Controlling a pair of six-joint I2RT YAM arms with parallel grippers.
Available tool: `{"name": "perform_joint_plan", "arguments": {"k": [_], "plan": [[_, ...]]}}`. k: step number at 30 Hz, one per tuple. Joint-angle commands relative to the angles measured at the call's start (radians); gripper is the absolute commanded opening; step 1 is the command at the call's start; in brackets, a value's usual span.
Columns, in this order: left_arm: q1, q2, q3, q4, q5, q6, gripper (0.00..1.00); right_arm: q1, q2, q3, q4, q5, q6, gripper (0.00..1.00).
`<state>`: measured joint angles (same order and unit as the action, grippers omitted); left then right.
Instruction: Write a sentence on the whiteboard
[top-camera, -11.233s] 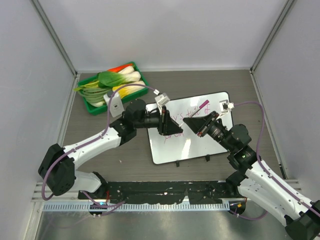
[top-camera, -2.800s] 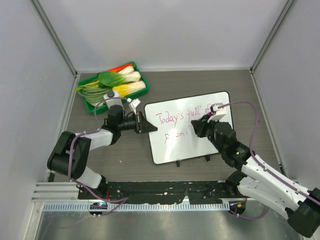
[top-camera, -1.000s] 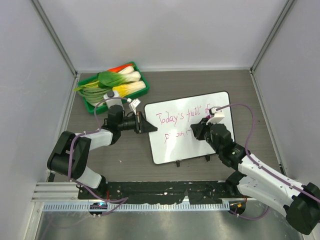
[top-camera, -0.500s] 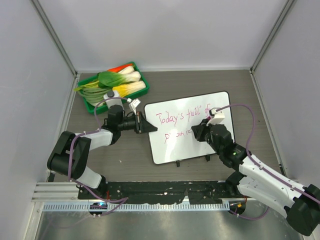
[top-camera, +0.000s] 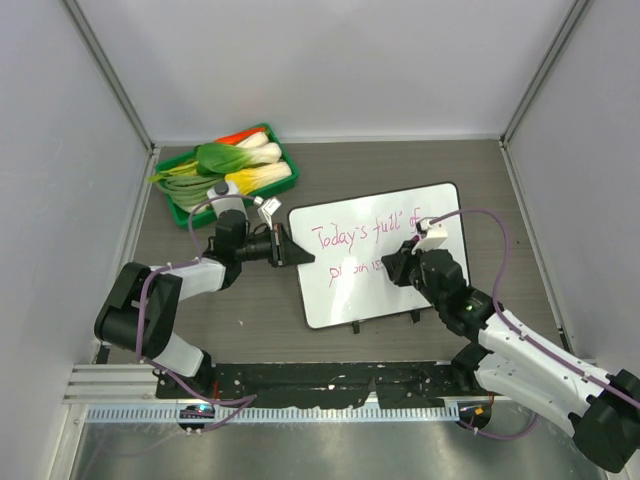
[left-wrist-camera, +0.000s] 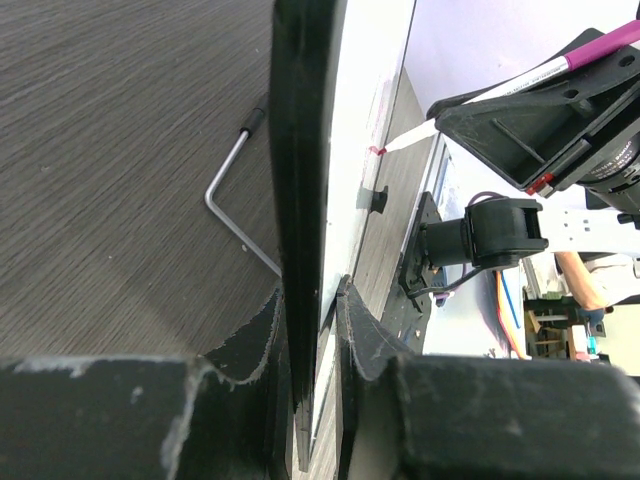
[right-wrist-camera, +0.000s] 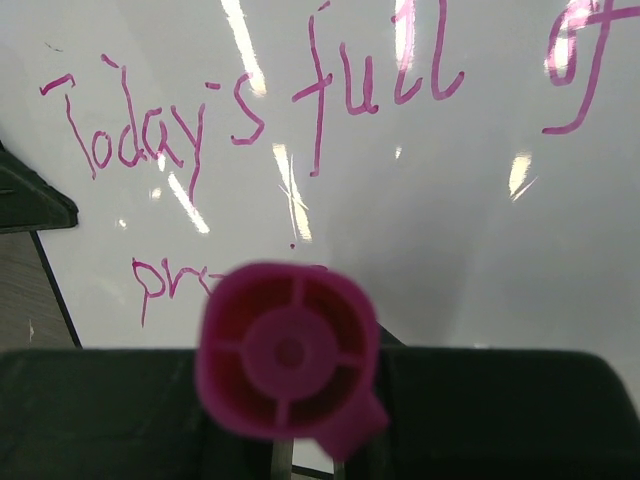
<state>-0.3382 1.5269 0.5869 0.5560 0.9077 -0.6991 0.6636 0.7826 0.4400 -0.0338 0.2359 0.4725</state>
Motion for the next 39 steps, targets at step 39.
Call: {"name": "perform_joint_plan", "arguments": {"k": [39], "plan": [[0.002,0.026,-0.006,-0.107,-0.156,0.139,0.00,-0.085,-0.020,-0.027,0.068,-0.064,0.011,0.01]]}}
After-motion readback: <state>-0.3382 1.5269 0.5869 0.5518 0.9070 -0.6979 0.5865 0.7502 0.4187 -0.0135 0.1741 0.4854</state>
